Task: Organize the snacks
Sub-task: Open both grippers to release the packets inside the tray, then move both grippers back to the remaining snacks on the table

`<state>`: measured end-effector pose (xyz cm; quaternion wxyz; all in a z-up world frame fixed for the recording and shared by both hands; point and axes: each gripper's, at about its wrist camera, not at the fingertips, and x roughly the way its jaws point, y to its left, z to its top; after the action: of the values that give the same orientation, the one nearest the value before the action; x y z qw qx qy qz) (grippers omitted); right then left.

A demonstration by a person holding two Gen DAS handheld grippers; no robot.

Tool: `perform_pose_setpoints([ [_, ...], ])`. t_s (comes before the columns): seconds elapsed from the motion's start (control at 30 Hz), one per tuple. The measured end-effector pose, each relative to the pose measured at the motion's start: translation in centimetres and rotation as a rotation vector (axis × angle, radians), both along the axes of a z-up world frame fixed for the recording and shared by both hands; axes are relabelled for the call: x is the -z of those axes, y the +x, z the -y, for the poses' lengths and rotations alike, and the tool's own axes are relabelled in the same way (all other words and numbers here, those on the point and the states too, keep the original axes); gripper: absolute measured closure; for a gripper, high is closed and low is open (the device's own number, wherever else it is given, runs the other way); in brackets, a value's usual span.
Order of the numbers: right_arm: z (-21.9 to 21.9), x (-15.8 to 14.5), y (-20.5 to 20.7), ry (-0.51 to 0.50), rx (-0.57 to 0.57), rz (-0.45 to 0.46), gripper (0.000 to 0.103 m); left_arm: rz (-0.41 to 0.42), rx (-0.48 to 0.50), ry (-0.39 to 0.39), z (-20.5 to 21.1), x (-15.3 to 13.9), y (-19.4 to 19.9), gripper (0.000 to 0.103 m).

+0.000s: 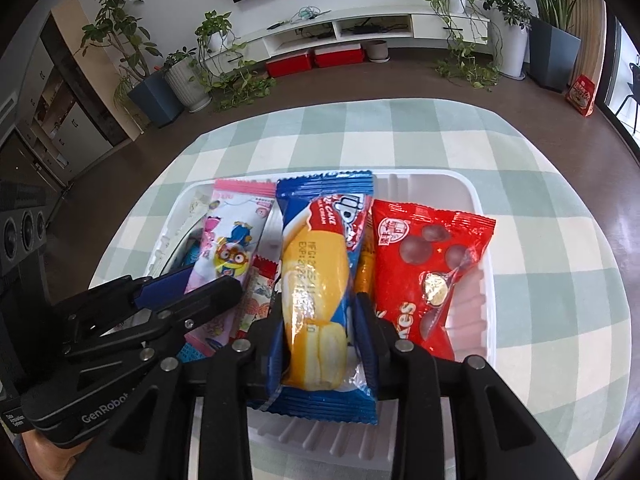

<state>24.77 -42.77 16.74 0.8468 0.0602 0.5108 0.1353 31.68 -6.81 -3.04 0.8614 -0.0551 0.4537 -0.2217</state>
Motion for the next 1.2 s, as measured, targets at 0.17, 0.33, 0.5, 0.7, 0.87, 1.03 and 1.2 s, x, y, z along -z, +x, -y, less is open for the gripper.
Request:
perform_pose_setpoints([
  [0.17, 0.1, 0.0, -0.4, -0.004, 0.002, 0.005, 0.066, 0.02, -0.007, 0.001, -0.3, -0.5, -0.3, 0.053],
  [0.33, 0.5, -0.8, -1.2, 0.011, 0.014, 0.02, 0.054, 0.046, -0.015, -0.011, -1.0, -1.9, -1.6, 0.042],
  [0.5, 1.6, -3.1, -3.5, 0.04, 0.032, 0.063, 0.032, 0.091, -0.029, -0.027, -2.7, -4.1, -4.7, 0.013],
  [0.7, 3.7, -6.2, -8.0, 0.133, 0.075, 0.124, 0.014, 0.133, -0.034, -0.053, -4.9, -5.6, -9.8, 0.001],
  [0.87, 4.6, -7.3, -12.9, 0.19, 0.074, 0.152, 0.011, 0.16, -0.008, -0.036, -5.7, -5.5, -14.6, 0.001],
  [1.03, 5.7, -6.9, -18.6, 0.249, 0.088, 0.181, 0.008, 0.214, -0.009, 0.001, -6.3, -4.3, -19.5, 0.0],
  [1.2, 6.6, -5.1, -23.2, 0.234, 0.129, 0.18, 0.007, 0.201, -0.01, 0.009, -6.5, -2.2, -22.7, 0.0],
])
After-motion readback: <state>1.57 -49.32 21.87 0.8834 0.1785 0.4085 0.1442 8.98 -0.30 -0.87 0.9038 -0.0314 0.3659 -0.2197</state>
